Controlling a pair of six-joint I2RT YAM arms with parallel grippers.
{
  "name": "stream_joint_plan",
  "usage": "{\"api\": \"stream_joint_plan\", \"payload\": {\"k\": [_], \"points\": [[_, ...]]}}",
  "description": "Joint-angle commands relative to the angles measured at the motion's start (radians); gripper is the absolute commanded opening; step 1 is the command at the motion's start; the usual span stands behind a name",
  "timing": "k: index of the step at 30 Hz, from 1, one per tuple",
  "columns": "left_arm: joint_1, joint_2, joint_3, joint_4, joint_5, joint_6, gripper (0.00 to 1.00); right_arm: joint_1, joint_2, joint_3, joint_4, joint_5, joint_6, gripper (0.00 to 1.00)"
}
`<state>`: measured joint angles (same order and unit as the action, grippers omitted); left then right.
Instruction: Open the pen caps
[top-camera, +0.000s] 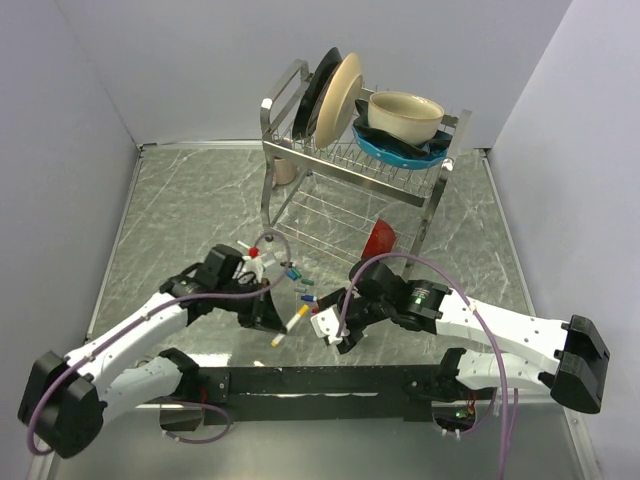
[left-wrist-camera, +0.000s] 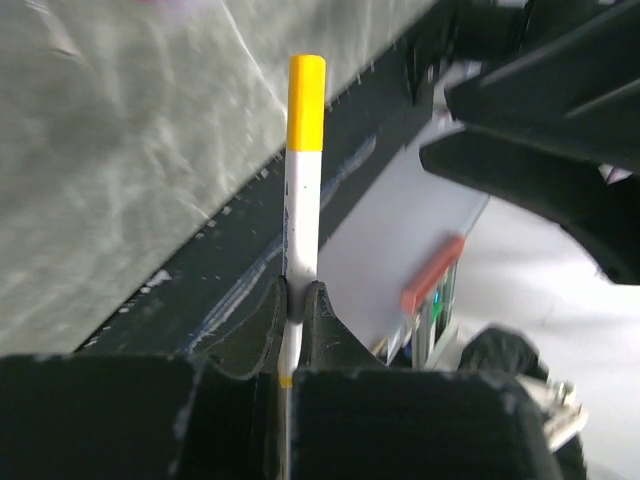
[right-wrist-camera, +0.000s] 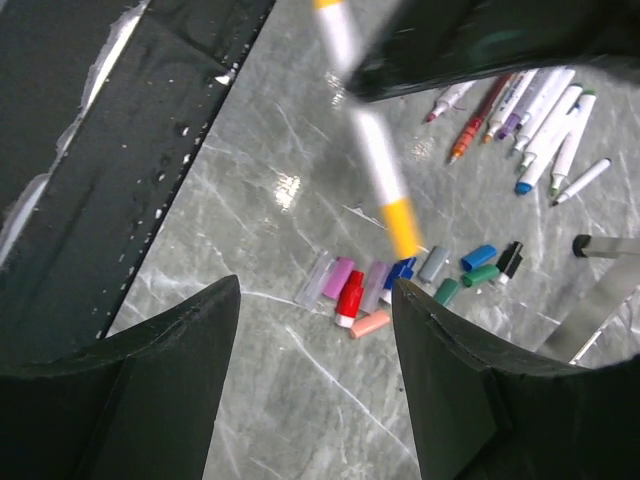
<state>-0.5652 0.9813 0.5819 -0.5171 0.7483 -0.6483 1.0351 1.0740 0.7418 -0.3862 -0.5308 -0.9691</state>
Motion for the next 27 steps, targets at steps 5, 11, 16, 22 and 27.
{"api": "stream_joint_plan", "payload": {"k": [5, 11, 16, 22, 27], "points": [[-0.188, 0.123, 0.021, 0.199, 0.036, -0.077, 0.01, 0.006, 0.032, -0.013, 0.041, 0.014, -0.019, 0.66], [-0.216, 0.155, 0.045, 0.209, 0.034, -0.074, 0.01, 0.063, 0.115, 0.008, -0.008, 0.049, -0.037, 0.56], [-0.219, 0.122, 0.038, 0.204, 0.036, -0.077, 0.01, 0.082, 0.148, 0.011, -0.010, 0.087, -0.042, 0.49], [-0.219, 0.079, 0.027, 0.183, 0.029, -0.067, 0.01, 0.082, 0.168, 0.018, -0.010, 0.104, -0.029, 0.36], [-0.219, 0.042, 0.015, 0.200, 0.019, -0.080, 0.01, 0.082, 0.178, 0.040, -0.028, 0.091, -0.016, 0.07]]}}
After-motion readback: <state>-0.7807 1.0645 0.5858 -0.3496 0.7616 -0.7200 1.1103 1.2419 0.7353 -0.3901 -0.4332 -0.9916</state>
